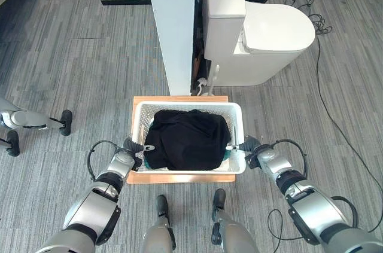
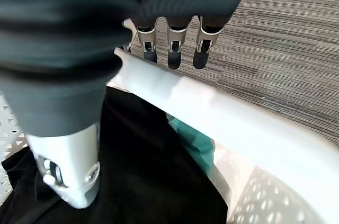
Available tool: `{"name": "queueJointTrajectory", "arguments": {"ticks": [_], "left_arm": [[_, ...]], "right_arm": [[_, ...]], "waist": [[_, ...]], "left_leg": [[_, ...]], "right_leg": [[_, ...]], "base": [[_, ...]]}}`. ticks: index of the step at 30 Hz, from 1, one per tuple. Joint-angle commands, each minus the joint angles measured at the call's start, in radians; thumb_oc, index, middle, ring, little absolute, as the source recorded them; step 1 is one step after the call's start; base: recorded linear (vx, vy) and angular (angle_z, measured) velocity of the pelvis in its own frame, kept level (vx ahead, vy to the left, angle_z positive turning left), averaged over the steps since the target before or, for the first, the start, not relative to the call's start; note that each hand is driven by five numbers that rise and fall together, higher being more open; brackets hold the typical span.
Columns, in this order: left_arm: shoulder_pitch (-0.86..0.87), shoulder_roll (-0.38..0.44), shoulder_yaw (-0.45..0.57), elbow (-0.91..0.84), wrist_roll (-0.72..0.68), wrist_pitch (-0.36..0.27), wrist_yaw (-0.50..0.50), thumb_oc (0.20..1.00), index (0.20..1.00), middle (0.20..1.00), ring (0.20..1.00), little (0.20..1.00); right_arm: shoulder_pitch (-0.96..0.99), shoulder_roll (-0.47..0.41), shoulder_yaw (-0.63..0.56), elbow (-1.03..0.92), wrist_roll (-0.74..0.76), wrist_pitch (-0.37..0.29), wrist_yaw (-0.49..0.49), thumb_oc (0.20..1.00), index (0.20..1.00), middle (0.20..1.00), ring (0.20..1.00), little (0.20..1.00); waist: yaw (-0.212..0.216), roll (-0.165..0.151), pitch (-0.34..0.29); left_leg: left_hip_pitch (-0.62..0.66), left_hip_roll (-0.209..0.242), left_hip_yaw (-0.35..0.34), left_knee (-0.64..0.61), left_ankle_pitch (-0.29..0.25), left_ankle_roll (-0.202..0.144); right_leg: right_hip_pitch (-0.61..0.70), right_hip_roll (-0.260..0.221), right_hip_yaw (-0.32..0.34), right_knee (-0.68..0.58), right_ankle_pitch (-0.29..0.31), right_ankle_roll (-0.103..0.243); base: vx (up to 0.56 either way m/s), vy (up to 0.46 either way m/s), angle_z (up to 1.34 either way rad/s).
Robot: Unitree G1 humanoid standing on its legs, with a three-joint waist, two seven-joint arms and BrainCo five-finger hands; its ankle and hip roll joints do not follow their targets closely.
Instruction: Grab the laundry basket,head to the washer,open it,put in the laundry and shut it.
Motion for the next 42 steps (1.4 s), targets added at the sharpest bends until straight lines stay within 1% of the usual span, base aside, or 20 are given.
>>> {"name": "queueJointTrajectory", "arguments": {"ticks": [1,3,4,13,19,25,33,42], "left_arm": [[-0.097,-0.004,-0.061,0.066,0.0,-0.036,0.031,1.0,1.0,1.0,1.0,1.0],[-0.091,-0.002,-0.052,0.043,-0.012,-0.041,0.043,1.0,1.0,1.0,1.0,1.0],[-0.078,-0.002,-0.039,0.007,-0.014,-0.041,0.06,1.0,1.0,1.0,1.0,1.0],[-0.053,0.006,-0.012,-0.096,-0.006,-0.045,0.085,1.0,1.0,1.0,1.0,1.0],[-0.068,0.016,-0.011,-0.125,0.003,-0.044,0.095,1.0,1.0,1.0,1.0,1.0],[-0.089,0.013,-0.02,-0.117,-0.001,-0.044,0.097,1.0,1.0,1.0,1.0,1.0],[-0.101,-0.007,-0.031,-0.101,-0.017,-0.048,0.103,1.0,1.0,1.0,1.0,1.0],[-0.099,-0.017,-0.029,-0.121,-0.029,-0.058,0.117,1.0,1.0,1.0,1.0,1.0]], "right_arm": [[-0.056,0.005,-0.012,-0.009,0.092,-0.053,-0.054,1.0,1.0,1.0,1.0,1.0],[-0.032,0.011,-0.019,-0.076,0.111,-0.059,-0.064,1.0,1.0,1.0,1.0,1.0],[0.012,0.008,-0.034,-0.165,0.113,-0.066,-0.079,1.0,1.0,1.0,1.0,1.0],[0.099,-0.006,-0.06,-0.291,0.103,-0.074,-0.084,1.0,1.0,1.0,1.0,1.0],[0.114,-0.009,-0.058,-0.293,0.104,-0.074,-0.078,1.0,1.0,1.0,1.0,1.0],[0.107,-0.002,-0.058,-0.272,0.12,-0.076,-0.079,1.0,1.0,1.0,1.0,1.0],[0.104,0.007,-0.064,-0.274,0.153,-0.091,-0.094,1.0,1.0,1.0,1.0,1.0],[0.111,0.002,-0.084,-0.306,0.147,-0.11,-0.114,1.0,1.0,1.0,1.0,1.0]], "waist": [[0.01,0.004,-0.002],[0.01,0.001,-0.001],[0.011,-0.004,-0.003],[0.011,-0.002,-0.01],[0.013,0.001,-0.013],[0.013,0.003,-0.006],[0.01,-0.004,0.009],[0.012,-0.011,0.018]], "left_leg": [[-0.01,-0.01,-0.026,0.001,0.015,0.011],[-0.014,-0.011,-0.027,0.001,0.013,0.012],[-0.013,-0.011,-0.027,0.001,0.011,0.013],[-0.01,-0.016,-0.029,0.001,0.005,0.016],[-0.013,-0.02,-0.032,0.001,0.004,0.017],[-0.025,-0.021,-0.035,0.001,0.007,0.018],[-0.043,-0.022,-0.038,0.001,0.013,0.018],[-0.061,-0.022,-0.045,0.001,0.015,0.02]], "right_leg": [[0.045,-0.111,-0.017,0.0,-0.004,0.123],[0.041,-0.112,-0.019,0.0,-0.003,0.125],[0.043,-0.113,-0.023,0.0,-0.004,0.126],[0.051,-0.118,-0.028,0.0,-0.011,0.127],[0.049,-0.121,-0.029,0.0,-0.011,0.127],[0.037,-0.12,-0.029,0.0,-0.007,0.126],[0.019,-0.118,-0.027,0.0,-0.002,0.127],[0.005,-0.117,-0.03,0.0,0.003,0.126]], "base": [[0.04,0.038,0.0],[0.05,0.028,-0.03],[0.05,0.015,-0.05],[0.01,0.004,-0.01],[0.0,0.0,0.0],[0.0,0.0,0.0],[0.0,0.0,0.0],[0.0,0.0,0.0]]}}
